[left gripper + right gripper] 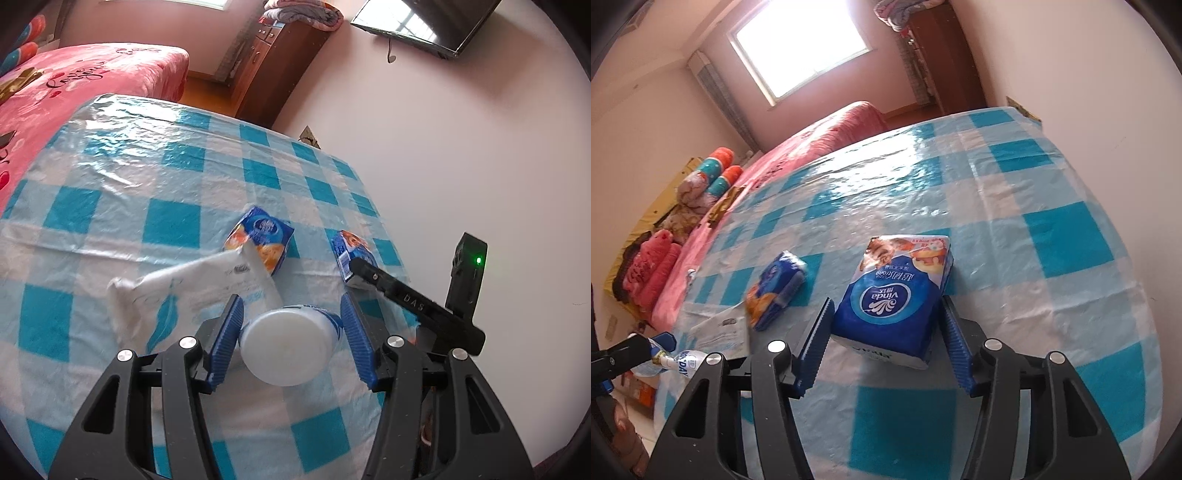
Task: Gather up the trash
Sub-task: 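Lift the yogurt cup with left tool while right tool lifts the Vinda pack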
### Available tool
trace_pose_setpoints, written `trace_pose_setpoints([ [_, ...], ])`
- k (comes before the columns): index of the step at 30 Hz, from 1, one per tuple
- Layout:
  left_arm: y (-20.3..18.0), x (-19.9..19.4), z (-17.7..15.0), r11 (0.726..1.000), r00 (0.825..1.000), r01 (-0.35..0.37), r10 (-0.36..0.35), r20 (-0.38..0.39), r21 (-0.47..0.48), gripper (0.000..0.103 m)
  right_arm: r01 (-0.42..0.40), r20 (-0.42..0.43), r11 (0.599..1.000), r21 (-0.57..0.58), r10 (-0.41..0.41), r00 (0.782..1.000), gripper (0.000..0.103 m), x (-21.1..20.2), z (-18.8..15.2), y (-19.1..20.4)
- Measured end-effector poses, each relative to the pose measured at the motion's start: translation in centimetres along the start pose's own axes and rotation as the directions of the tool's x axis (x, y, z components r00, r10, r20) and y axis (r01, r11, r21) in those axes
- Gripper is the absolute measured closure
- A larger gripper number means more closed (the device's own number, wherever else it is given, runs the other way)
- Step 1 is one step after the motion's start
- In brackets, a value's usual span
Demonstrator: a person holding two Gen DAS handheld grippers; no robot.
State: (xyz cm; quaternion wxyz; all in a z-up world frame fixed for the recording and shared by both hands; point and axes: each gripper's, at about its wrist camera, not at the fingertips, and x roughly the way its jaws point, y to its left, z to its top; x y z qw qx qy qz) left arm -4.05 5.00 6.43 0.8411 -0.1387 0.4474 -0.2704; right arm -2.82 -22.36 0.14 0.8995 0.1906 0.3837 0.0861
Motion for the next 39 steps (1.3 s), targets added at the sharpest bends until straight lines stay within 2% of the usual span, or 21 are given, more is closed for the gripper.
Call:
trace_pose_setpoints([
  [2, 0.0, -0.5, -0.8, 1.0, 1.0, -0.007, 0.007, -0.005, 0.019, 0.047, -0.007, 0.004, 1.0, -0.02, 0.007, 1.0, 0.046, -0.4, -0.3, 0.8],
  [4, 0.3, -0.9, -2.1, 0.999, 1.0, -0.004, 0.005, -0.029, 0.041, 0.061, -0.023, 0.011, 0.999, -0.041, 0.024, 1.0, 0.047, -0.7, -0.4, 1.5],
  [7, 0.9, -0.9, -4.2, 0.998, 0.997, -0.012, 0.016, -0.071, 0.054, 0.061, -0.028, 0.015, 0.997, -0.069, 0.029, 0.999, 0.052, -1.2, -0.7, 2.6],
  [8, 1.2, -0.8, -4.9, 0.999, 0.996, -0.012, 0.016, -0.087, 0.049, 0.061, -0.026, 0.005, 0.996, -0.083, 0.027, 1.0, 0.074, -1.3, -0.8, 3.0],
  [9, 1.6, -0.5, -5.7, 0.999, 0.994, -0.015, 0.019, -0.107, 0.044, 0.061, -0.027, 0.001, 0.996, -0.088, 0.027, 1.0, 0.076, -1.3, -1.0, 3.2],
  [12, 2.3, -0.4, -7.3, 0.999, 0.992, -0.027, 0.031, -0.122, 0.037, 0.06, 0.004, -0.025, 0.994, -0.108, -0.006, 1.0, 0.076, -1.1, -2.0, 3.6],
  [14, 2.3, -0.5, -7.5, 0.999, 0.992, -0.031, 0.035, -0.12, 0.034, 0.054, -0.002, -0.025, 0.995, -0.097, 0.0, 1.0, 0.075, -1.3, -2.6, 3.2],
  [16, 2.0, -0.5, -7.5, 0.997, 0.992, -0.039, 0.046, -0.119, 0.059, 0.042, -0.003, -0.023, 0.996, -0.09, 0.001, 1.0, 0.065, -1.7, -2.8, 2.8],
  [17, 1.7, -0.5, -7.6, 0.996, 0.991, -0.042, 0.051, -0.12, 0.076, 0.04, 0.003, -0.022, 0.996, -0.091, -0.005, 1.0, 0.048, -1.9, -2.9, 2.7],
  [18, 1.2, -0.4, -7.6, 0.993, 0.991, -0.045, 0.058, -0.122, 0.106, 0.038, 0.008, -0.017, 0.995, -0.096, -0.01, 1.0, 0.036, -2.1, -3.0, 2.7],
  [20, 0.5, -0.1, -7.6, 0.987, 0.99, -0.039, 0.06, -0.129, 0.158, 0.035, 0.01, -0.003, 0.994, -0.109, -0.011, 1.0, 0.034, -2.4, -3.0, 3.0],
  [24, -1.9, 1.0, -8.0, 0.953, 0.986, -0.02, 0.07, -0.154, 0.303, 0.032, -0.001, -0.016, 0.992, -0.126, -0.001, 1.0, 0.026, -1.7, -2.9, 3.9],
  [26, -2.5, 1.7, -8.0, 0.939, 0.983, -0.039, 0.096, -0.153, 0.34, 0.032, 0.002, -0.025, 0.988, -0.154, -0.006, 1.0, 0.026, -1.3, -2.9, 4.8],
  [28, -2.6, 2.3, -8.0, 0.933, 0.981, -0.054, 0.116, -0.155, 0.357, 0.032, 0.04, -0.033, 0.978, -0.204, -0.048, 0.998, 0.021, -0.5, -3.0, 5.9],
  [31, -3.0, 3.0, -8.3, 0.909, 0.976, -0.102, 0.17, -0.135, 0.404, 0.032, 0.105, -0.052, 0.961, -0.257, -0.122, 0.991, 0.021, 0.9, -3.1, 6.8],
  [35, -3.6, 3.2, -8.7, 0.888, 0.972, -0.142, 0.208, -0.105, 0.437, 0.036, 0.124, -0.082, 0.959, -0.253, -0.15, 0.985, 0.021, 1.8, -3.1, 6.8],
  [37, -3.8, 3.1, -8.9, 0.872, 0.967, -0.18, 0.243, -0.083, 0.456, 0.042, 0.158, -0.067, 0.951, -0.265, -0.181, 0.981, 0.033, 1.8, -3.1, 7.0],
  [39, -3.6, 2.9, -9.0, 0.877, 0.968, -0.182, 0.239, -0.076, 0.444, 0.042, 0.172, -0.062, 0.947, -0.272, -0.195, 0.979, 0.047, 1.8, -3.1, 7.0],
])
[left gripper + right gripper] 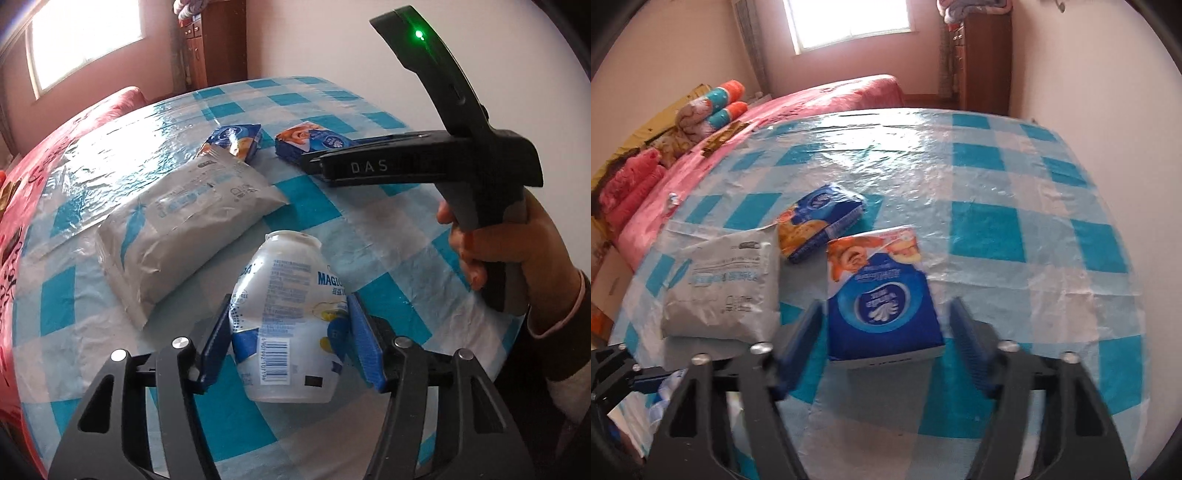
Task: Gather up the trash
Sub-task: 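Lift the yogurt cup with left tool while right tool lifts the Vinda pack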
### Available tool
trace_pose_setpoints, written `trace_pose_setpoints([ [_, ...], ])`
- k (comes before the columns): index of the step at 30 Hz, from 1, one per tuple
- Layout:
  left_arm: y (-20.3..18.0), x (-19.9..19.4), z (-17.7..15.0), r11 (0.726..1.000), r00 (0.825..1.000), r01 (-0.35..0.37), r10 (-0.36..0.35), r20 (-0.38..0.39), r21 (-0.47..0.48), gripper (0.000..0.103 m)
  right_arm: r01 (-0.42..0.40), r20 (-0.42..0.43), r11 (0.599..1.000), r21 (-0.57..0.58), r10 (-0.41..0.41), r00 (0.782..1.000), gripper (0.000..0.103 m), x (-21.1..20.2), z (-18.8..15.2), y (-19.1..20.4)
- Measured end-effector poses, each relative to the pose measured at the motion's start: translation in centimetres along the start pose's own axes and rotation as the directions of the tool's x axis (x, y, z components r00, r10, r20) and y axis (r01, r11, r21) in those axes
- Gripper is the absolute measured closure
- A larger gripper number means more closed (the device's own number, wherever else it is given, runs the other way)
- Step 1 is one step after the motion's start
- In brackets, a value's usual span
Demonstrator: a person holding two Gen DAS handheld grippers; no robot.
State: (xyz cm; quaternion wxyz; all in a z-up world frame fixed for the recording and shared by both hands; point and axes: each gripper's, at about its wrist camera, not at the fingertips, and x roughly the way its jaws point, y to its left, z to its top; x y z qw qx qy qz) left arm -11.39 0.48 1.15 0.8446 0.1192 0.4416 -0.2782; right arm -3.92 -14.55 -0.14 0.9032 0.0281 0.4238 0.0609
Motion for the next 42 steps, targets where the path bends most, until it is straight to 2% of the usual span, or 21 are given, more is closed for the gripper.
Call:
trace_pose_setpoints([
  [11, 2.5, -1.0, -1.2, 0.99, 0.998, 0.039, -0.032, 0.055, -0.133, 0.042, 0.037, 0.015, 0.999, -0.027, -0.036, 0.999, 0.05, -1.2, -1.2, 0.7],
  [19, 5.2, -2.7, -2.3, 0.978, 0.993, 0.047, -0.025, 0.112, -0.204, 0.042, -0.004, 0.034, 1.0, 0.03, 0.003, 0.999, 0.05, -2.8, -2.8, 1.3],
  [28, 9.5, -4.3, -3.7, 0.955, 0.99, -0.011, 0.053, 0.132, -0.297, 0.042, -0.074, 0.044, 0.997, 0.035, 0.072, 0.996, 0.05, -4.5, -3.0, 3.9],
  [42, 15.2, -8.2, -7.0, 0.903, 0.969, -0.143, 0.211, 0.128, -0.405, 0.042, -0.205, 0.008, 0.975, -0.082, 0.206, 0.978, 0.05, -5.7, -2.3, 11.6],
])
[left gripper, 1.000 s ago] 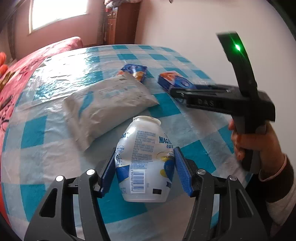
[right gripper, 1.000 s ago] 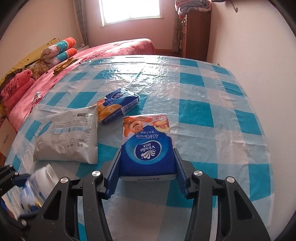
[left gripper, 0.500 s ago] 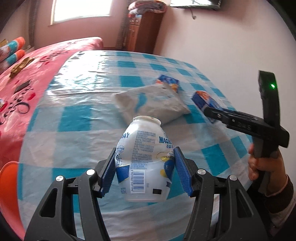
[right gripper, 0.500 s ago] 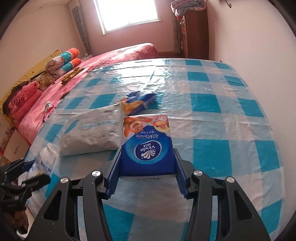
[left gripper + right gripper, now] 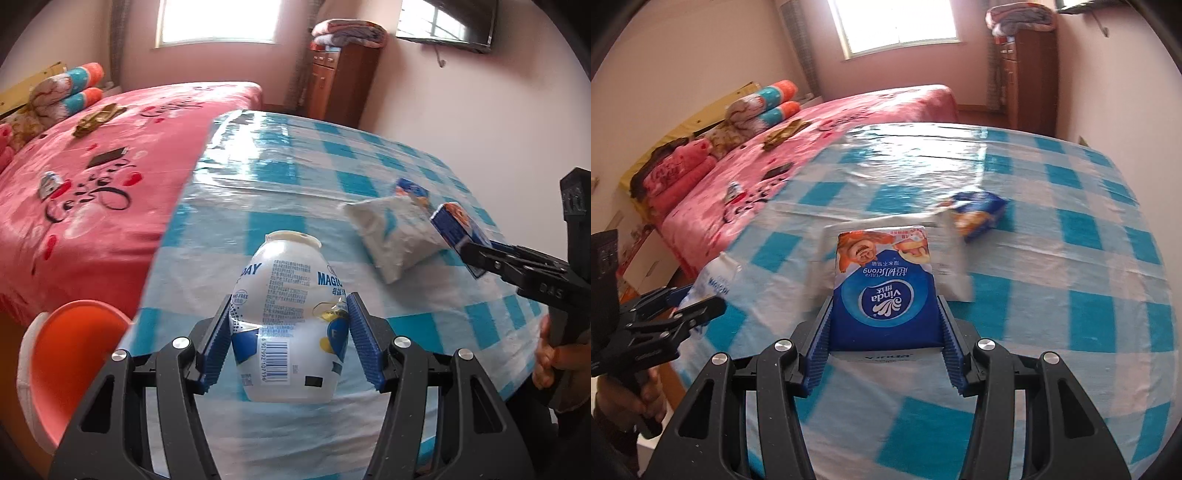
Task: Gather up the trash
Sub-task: 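Lift the yogurt cup with left tool while right tool lifts the Vinda pack, then carry yogurt cup with left tool while right tool carries Vinda pack over the orange bucket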
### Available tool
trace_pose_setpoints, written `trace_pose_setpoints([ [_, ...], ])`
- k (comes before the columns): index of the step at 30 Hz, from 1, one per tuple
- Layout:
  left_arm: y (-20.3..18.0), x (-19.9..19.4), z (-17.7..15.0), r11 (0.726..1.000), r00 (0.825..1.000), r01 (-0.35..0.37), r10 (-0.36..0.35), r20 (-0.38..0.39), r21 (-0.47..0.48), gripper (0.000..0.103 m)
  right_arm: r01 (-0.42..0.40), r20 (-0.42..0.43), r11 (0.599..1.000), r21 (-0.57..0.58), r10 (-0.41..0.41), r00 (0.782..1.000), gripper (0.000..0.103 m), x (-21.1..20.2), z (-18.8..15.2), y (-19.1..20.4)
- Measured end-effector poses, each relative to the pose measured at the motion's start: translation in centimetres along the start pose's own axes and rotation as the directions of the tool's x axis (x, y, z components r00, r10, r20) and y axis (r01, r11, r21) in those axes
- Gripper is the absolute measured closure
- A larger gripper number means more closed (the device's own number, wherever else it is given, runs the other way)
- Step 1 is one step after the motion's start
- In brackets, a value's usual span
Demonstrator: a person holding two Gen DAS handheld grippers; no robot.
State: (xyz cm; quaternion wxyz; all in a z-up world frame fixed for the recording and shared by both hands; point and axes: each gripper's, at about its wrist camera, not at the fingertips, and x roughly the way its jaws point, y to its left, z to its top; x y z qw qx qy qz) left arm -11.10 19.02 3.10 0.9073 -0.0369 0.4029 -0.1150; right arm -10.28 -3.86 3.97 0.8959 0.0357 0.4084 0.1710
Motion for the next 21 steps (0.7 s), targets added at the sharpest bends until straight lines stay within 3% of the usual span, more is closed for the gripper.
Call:
trace_pose_setpoints([
  [11, 5.7, -2.7, -0.8, 0.988, 0.991, -0.131, 0.133, 0.029, -0.085, 0.042, -0.167, -0.078, 0.981, -0.097, 0.16, 0.984, 0.05, 2.3, 0.9, 7.4],
  [21, 10.9, -3.9, -3.2, 0.951, 0.964, -0.265, 0.267, -0.009, -0.157, 0.042, -0.3, -0.167, 0.928, -0.223, 0.266, 0.949, 0.05, 5.0, 1.8, 15.3],
])
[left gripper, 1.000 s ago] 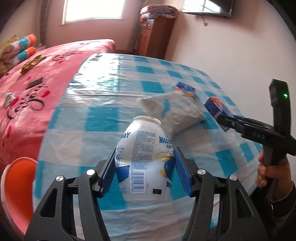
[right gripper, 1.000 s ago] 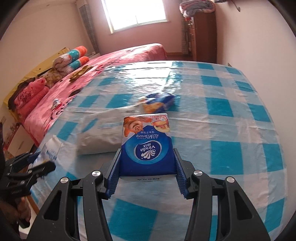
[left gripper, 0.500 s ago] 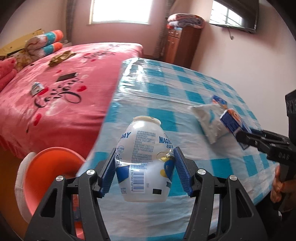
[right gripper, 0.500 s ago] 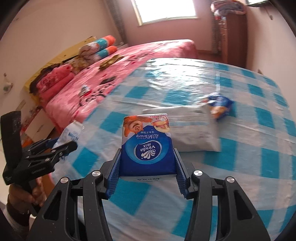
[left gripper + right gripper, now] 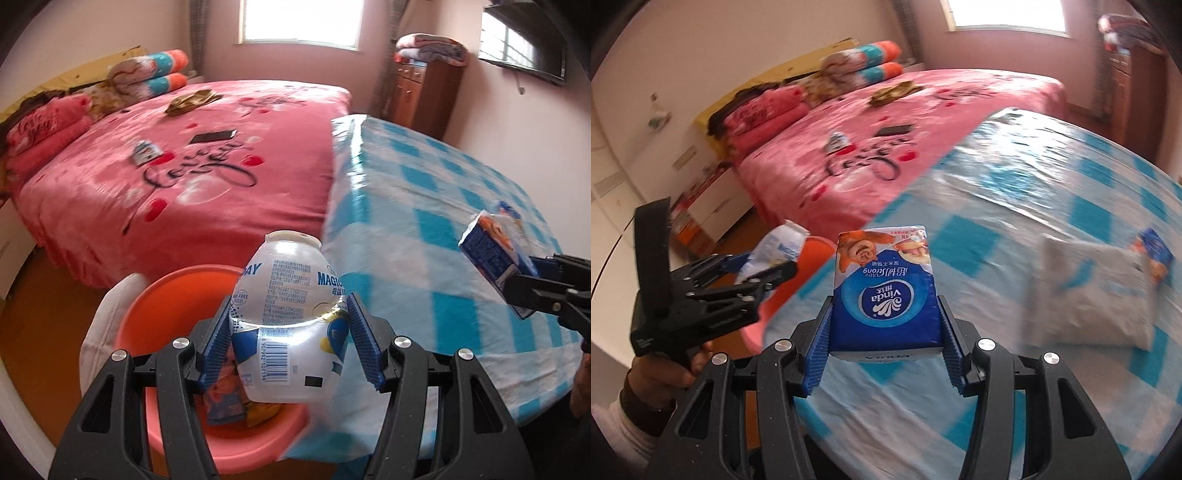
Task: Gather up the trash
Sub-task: 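Carry yogurt cup with left tool while right tool carries Vinda pack over the orange bucket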
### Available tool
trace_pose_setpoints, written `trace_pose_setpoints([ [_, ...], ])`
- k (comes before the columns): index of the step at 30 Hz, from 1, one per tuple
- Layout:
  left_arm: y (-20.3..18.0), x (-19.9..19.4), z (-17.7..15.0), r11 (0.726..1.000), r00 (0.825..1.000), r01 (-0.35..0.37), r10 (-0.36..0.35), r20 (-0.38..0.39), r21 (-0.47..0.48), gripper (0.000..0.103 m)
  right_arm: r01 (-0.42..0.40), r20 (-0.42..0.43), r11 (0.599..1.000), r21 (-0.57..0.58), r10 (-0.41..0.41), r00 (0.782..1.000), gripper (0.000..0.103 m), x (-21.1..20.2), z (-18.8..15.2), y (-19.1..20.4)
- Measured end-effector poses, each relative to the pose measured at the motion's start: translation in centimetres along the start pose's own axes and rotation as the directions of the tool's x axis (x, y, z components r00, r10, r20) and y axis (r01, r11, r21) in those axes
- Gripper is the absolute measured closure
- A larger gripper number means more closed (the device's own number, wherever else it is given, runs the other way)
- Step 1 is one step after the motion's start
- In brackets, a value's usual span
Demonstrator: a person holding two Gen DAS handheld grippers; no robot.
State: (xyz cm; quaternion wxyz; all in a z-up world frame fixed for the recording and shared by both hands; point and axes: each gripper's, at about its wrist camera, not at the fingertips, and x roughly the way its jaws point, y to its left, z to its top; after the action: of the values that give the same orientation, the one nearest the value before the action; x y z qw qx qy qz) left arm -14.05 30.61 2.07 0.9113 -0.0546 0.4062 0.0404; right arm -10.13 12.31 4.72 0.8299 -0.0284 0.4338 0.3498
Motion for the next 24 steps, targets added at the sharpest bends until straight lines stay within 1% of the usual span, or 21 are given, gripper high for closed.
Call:
trace_pose_setpoints([
  [5, 2.3, 0.6, -0.8, 0.999, 0.999, -0.037, 0.036, -0.021, -0.04, 0.042, -0.041, -0.035, 0.996, -0.083, 0.038, 0.999, 0.05, 2.3, 1.0, 3.5],
  [11, 4.9, 1.4, -1.5, 0.993, 0.995, -0.094, 0.091, -0.047, -0.073, 0.042, -0.084, -0.073, 0.985, -0.15, 0.073, 0.995, 0.05, 4.9, 2.0, 6.7],
  [18, 7.2, 2.4, -2.7, 0.984, 0.989, -0.133, 0.124, -0.085, -0.115, 0.042, -0.118, -0.113, 0.969, -0.215, 0.095, 0.989, 0.05, 7.7, 2.6, 9.2],
  [24, 8.4, 3.5, -3.6, 0.977, 0.982, -0.161, 0.144, -0.122, -0.141, 0.042, -0.129, -0.156, 0.958, -0.255, 0.091, 0.984, 0.048, 9.7, 2.0, 10.9],
])
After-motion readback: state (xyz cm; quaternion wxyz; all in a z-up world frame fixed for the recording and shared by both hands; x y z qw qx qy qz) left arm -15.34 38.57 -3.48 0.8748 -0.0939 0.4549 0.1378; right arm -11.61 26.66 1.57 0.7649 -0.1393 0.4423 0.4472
